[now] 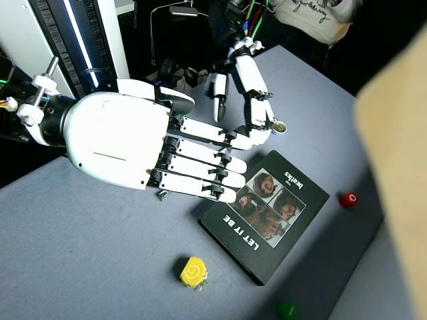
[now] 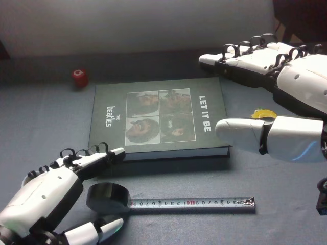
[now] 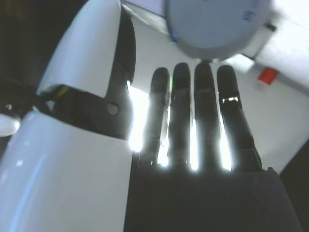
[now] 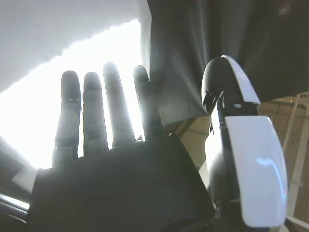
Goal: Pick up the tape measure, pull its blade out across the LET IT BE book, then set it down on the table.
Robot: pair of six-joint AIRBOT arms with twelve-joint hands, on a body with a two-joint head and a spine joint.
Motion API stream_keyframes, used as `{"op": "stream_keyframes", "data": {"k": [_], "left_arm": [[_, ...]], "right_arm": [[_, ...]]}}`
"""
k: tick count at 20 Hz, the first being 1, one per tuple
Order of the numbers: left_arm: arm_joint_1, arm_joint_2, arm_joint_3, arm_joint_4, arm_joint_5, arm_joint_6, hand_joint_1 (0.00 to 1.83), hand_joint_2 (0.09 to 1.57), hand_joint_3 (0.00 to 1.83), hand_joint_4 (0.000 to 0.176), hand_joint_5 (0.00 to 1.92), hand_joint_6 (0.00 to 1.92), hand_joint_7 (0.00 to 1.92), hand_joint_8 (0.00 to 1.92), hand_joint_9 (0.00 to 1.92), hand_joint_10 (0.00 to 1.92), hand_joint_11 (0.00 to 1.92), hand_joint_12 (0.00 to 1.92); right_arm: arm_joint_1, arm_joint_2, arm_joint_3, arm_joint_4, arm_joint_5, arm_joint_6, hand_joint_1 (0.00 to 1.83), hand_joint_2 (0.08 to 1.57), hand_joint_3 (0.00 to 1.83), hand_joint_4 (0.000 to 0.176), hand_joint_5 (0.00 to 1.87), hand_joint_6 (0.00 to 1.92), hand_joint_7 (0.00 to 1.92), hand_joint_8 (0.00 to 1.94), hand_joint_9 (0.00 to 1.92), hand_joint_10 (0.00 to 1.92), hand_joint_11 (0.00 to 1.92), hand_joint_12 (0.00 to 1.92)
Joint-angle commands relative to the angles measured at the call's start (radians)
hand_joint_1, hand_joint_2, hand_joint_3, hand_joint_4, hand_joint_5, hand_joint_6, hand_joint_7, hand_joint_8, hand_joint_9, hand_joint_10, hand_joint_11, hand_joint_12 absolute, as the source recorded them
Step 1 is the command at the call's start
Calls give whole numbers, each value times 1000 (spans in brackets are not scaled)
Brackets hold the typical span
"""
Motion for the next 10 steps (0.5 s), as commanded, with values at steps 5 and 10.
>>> {"op": "stream_keyframes", "data": {"k": [5,10], "left_arm": [[-7,-7,27,50,-80,-10,1161,1068,3,0,346,8,358,4,329,4,44,768],[-4,-16,53,50,-65,-10,1161,1068,2,0,347,3,376,7,335,4,44,766]], "right_arm": [[11,10,-13,-37,116,27,142,1227,0,75,149,3,184,0,92,1,0,491],[7,13,-14,-46,116,33,141,1226,0,75,159,4,190,1,101,3,0,473]]}}
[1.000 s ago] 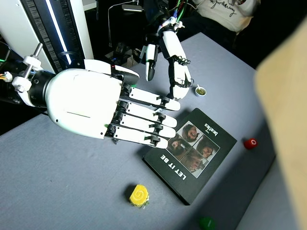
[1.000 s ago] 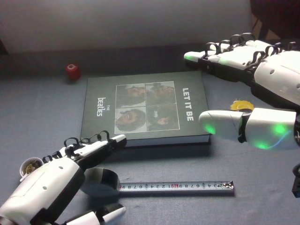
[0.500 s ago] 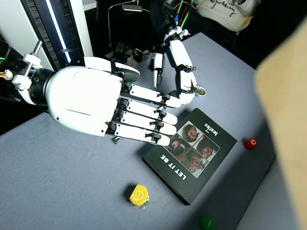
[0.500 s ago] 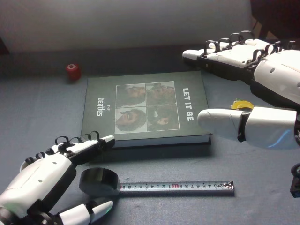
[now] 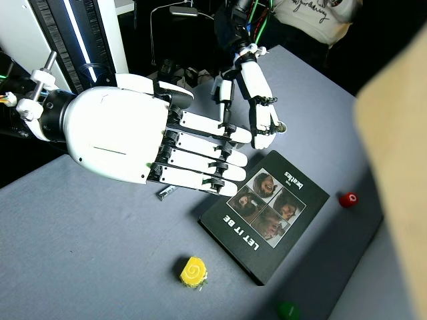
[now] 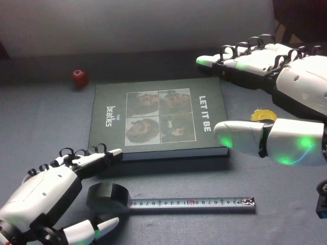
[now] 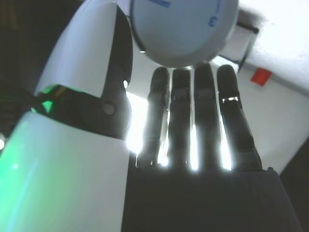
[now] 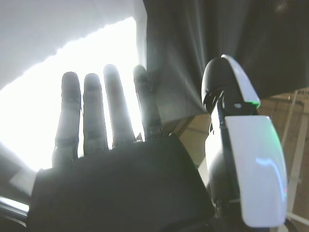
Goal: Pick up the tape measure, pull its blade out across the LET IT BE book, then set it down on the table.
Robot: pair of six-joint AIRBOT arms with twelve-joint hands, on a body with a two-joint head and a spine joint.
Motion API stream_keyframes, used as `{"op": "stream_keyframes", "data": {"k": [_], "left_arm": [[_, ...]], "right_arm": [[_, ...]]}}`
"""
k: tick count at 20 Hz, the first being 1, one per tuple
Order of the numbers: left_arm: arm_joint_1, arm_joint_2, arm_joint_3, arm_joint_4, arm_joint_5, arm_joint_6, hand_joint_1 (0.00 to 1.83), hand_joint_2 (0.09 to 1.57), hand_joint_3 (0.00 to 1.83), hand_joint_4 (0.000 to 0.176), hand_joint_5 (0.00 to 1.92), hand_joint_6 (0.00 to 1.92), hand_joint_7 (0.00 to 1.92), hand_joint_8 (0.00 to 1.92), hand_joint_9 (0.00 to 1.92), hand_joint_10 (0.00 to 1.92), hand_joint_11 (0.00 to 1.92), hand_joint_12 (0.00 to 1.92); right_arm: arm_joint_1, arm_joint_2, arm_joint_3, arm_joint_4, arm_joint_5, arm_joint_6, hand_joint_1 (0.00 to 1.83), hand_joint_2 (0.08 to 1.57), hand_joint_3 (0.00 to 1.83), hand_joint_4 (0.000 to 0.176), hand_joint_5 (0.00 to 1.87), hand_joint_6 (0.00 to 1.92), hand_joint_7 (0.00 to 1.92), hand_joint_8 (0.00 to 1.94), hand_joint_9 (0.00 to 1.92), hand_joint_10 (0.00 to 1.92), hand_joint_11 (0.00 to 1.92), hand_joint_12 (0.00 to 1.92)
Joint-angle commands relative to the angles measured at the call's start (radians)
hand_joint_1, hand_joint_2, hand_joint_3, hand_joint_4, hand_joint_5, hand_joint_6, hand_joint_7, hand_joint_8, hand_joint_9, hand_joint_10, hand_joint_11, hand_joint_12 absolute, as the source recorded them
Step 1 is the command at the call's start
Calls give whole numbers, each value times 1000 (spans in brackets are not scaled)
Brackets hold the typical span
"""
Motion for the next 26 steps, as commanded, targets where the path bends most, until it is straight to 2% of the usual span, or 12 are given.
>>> {"op": "stream_keyframes", "data": {"k": [1,6,11,19,26], "left_arm": [[-4,-4,6,42,-100,-8,1161,1068,2,0,347,3,376,7,335,4,44,766],[9,-12,20,42,-84,-8,1162,1074,3,0,328,0,395,11,340,4,49,765],[15,-22,34,42,-81,-7,1165,1075,2,0,342,5,398,7,342,3,51,762],[15,-30,44,21,-81,30,1174,1071,1,0,328,0,406,6,342,1,42,754],[-21,-30,71,1,-47,68,1182,1086,4,0,352,9,394,0,346,4,56,757]], "right_arm": [[6,7,-5,-29,115,11,141,1226,0,75,159,4,190,1,101,3,0,473],[5,8,-6,-32,112,12,143,1227,0,75,157,1,204,6,106,5,0,427],[5,8,-6,-33,112,13,164,1219,0,72,157,0,209,1,117,3,0,520],[7,8,-6,-33,111,13,165,1223,0,70,170,3,202,1,124,3,0,531],[10,7,-6,-33,106,13,190,1219,0,69,184,5,210,1,133,3,0,563]]}}
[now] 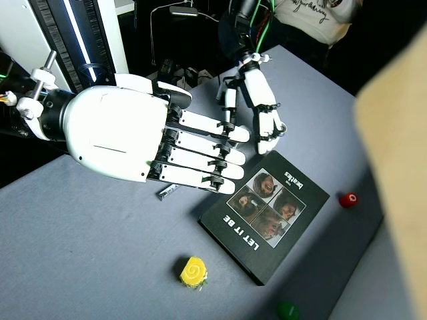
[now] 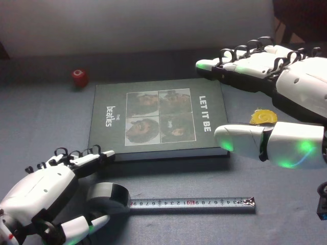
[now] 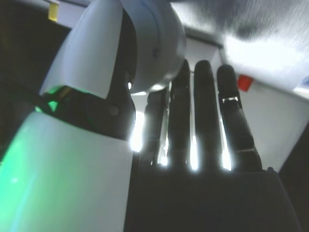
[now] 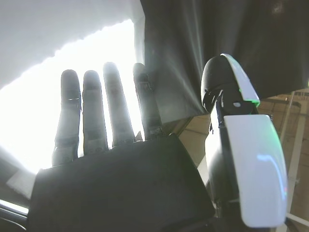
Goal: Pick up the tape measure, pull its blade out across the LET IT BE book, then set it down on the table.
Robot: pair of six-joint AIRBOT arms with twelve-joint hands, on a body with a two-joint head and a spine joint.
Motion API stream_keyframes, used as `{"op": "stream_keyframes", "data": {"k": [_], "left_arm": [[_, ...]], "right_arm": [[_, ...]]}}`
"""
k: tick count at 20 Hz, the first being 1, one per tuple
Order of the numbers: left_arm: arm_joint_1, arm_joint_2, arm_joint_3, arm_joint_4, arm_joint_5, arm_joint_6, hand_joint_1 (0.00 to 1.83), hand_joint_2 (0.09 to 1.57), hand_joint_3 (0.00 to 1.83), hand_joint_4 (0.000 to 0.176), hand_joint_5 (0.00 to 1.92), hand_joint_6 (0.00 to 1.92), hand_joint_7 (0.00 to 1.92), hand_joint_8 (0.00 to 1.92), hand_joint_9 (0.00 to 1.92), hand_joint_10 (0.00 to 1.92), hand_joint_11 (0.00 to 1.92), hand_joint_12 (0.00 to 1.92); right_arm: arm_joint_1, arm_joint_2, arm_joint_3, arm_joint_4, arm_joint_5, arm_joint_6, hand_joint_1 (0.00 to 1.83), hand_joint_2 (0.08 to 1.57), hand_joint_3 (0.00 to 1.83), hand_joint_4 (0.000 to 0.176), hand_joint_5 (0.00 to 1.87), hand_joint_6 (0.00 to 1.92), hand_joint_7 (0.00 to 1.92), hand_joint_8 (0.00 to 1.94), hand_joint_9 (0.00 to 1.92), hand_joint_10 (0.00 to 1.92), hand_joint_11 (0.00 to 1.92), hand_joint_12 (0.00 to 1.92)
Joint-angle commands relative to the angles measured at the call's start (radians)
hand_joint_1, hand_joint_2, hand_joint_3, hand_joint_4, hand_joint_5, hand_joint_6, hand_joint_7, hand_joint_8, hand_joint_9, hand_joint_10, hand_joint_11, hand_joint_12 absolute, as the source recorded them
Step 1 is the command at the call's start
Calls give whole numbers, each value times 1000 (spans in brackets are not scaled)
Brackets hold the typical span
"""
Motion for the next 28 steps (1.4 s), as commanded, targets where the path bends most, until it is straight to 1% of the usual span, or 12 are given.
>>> {"op": "stream_keyframes", "data": {"k": [1,3,4,5,6,7,8,14,21,26,27,28], "left_arm": [[-13,-6,4,40,-93,3,1182,1086,4,0,352,9,394,0,346,4,56,757],[-16,-9,5,40,-82,17,1215,1103,1,0,536,12,557,8,514,13,224,738],[-16,-10,4,41,-73,23,1256,1112,0,0,752,9,809,9,787,27,474,739],[-15,-10,3,41,-70,26,1256,1112,0,0,752,9,809,9,787,27,474,739],[-14,-11,3,41,-70,26,1276,1114,0,0,825,7,915,10,905,37,563,788],[-14,-11,3,42,-70,26,1380,1147,2,0,803,807,951,1000,838,1306,682,934],[-14,-11,4,46,-70,27,1365,1167,1,0,779,975,922,1115,808,1392,706,963],[-13,-6,3,61,-78,14,1379,1102,0,0,1018,690,1018,969,898,1284,828,1113],[-81,82,-22,68,-49,-17,1379,1103,0,0,969,804,1050,900,895,1279,763,1125],[-201,150,-25,49,27,-17,1374,1115,3,0,919,912,1038,881,873,1324,769,1143],[-218,159,-24,40,39,-17,1373,1122,0,0,890,947,1035,889,868,1334,768,1146],[-233,167,-22,27,57,-17,1373,1123,0,0,880,963,1035,887,869,1334,767,1147]], "right_arm": [[14,6,-4,-22,108,11,190,1219,0,69,184,5,210,1,133,3,0,563],[15,6,-4,-22,108,11,193,1217,0,69,190,5,211,1,138,3,0,590],[15,6,-4,-22,108,11,193,1217,0,68,191,3,216,2,150,6,0,621],[15,6,-4,-22,108,11,193,1217,0,68,191,3,216,2,150,6,0,621],[15,6,-4,-22,108,11,191,1217,0,68,189,2,219,3,147,5,0,625],[15,6,-4,-22,108,11,187,1219,0,68,189,1,219,2,147,4,0,631],[15,6,-4,-22,108,11,187,1219,0,68,199,6,218,1,150,5,0,630],[14,6,-4,-22,103,11,188,1219,0,69,199,4,220,1,155,5,0,629],[20,6,-5,1,86,-60,197,1206,0,70,155,0,200,0,136,5,0,578],[56,-8,-9,113,62,-280,247,1187,0,65,169,2,207,2,153,6,0,558],[84,-15,-10,175,36,-330,266,1177,0,58,152,1,203,0,145,2,0,519],[111,-22,-9,249,12,-387,335,1155,0,36,160,5,206,1,148,3,0,513]]}}
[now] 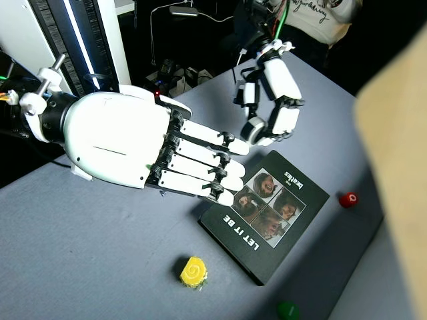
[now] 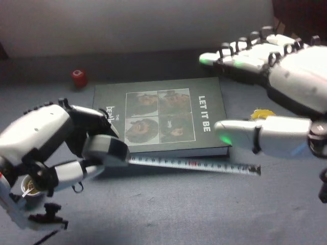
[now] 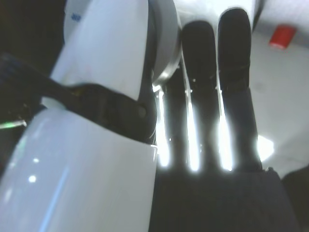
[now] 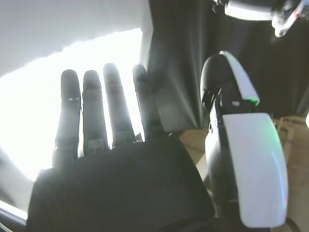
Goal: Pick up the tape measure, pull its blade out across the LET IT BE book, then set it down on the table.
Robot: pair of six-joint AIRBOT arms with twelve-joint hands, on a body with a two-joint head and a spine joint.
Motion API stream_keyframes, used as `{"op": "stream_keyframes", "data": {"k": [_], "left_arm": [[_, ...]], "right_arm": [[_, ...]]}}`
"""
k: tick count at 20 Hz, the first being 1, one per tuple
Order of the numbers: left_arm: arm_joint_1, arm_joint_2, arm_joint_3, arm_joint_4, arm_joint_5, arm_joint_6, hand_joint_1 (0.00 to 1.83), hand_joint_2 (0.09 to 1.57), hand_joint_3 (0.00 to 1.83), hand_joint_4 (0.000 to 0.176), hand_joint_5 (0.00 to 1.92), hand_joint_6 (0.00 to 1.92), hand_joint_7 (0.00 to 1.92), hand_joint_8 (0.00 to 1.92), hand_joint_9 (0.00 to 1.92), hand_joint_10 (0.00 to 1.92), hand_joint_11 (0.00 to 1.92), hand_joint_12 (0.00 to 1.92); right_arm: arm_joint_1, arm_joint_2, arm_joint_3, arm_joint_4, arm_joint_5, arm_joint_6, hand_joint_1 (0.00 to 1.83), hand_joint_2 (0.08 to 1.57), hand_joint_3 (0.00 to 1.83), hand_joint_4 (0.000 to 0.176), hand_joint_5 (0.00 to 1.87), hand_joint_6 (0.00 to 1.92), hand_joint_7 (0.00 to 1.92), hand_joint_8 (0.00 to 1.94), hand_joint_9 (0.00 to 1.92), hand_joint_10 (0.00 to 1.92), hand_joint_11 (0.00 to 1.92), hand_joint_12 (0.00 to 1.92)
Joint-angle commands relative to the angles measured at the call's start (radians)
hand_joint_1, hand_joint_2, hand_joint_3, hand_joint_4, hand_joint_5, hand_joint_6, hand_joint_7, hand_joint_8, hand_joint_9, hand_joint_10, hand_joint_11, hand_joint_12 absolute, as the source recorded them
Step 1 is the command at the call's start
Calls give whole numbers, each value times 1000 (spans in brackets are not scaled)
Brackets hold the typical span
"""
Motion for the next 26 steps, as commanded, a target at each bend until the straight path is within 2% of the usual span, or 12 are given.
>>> {"op": "stream_keyframes", "data": {"k": [1,2,4,5,7,9,10,13,16,21,24,26], "left_arm": [[-20,14,6,5,-70,-10,1373,1124,0,0,876,972,1037,884,869,1333,767,1147],[-32,20,11,-17,-48,-10,1373,1123,0,0,880,970,1029,890,878,1329,766,1147],[-60,25,32,-54,-23,-10,1374,1119,0,0,893,962,1027,877,894,1314,765,1147],[-83,29,44,-77,10,-10,1374,1120,1,0,896,928,1019,928,885,1313,772,1143],[-126,28,74,-80,74,2,1376,1117,0,0,927,851,1007,984,886,1300,809,1132],[-172,23,101,-81,129,20,1376,1118,0,0,924,838,998,1000,894,1296,815,1130],[-210,15,126,-81,172,36,1376,1118,0,0,922,839,998,1001,896,1294,814,1129],[-237,12,150,-77,212,46,1377,1117,0,0,909,856,1003,996,910,1274,828,1086],[-245,14,170,-74,238,45,1377,1115,0,0,914,850,1008,988,913,1265,840,1058],[-258,18,197,-87,242,32,1377,1114,0,0,922,845,1012,985,909,1264,841,1053],[-282,20,197,-179,231,105,1377,1113,0,0,936,845,1013,986,897,1264,842,1051],[-309,19,205,-200,246,129,1378,1112,0,0,927,869,1019,971,900,1255,842,1050]], "right_arm": [[30,-8,-4,23,74,-53,377,1143,0,21,167,5,208,1,158,5,0,474],[41,-21,-3,36,75,-87,444,1132,0,2,177,6,200,0,160,4,0,432],[58,-51,-3,65,66,-165,546,1146,0,0,168,1,192,3,151,0,0,427],[73,-76,-2,133,66,-229,592,1143,0,0,196,9,213,6,179,9,0,545],[90,-122,18,189,56,-284,706,1132,0,0,244,14,257,8,212,12,0,624],[108,-169,44,232,66,-325,796,1097,0,0,315,25,333,20,277,26,0,856],[127,-206,71,310,81,-380,823,1100,0,0,350,18,378,12,322,24,0,955],[145,-247,126,322,97,-392,884,1116,0,0,535,38,582,27,502,55,38,1262],[172,-271,179,367,30,-407,923,1116,1,0,685,60,744,50,687,108,210,1331],[196,-308,244,371,30,-358,942,1140,4,0,736,58,798,45,750,132,306,1331],[183,-319,241,414,93,-463,950,1145,2,0,754,50,830,46,772,157,319,1314],[163,-334,253,416,107,-495,955,1146,1,0,773,54,844,48,766,160,327,1314]]}}
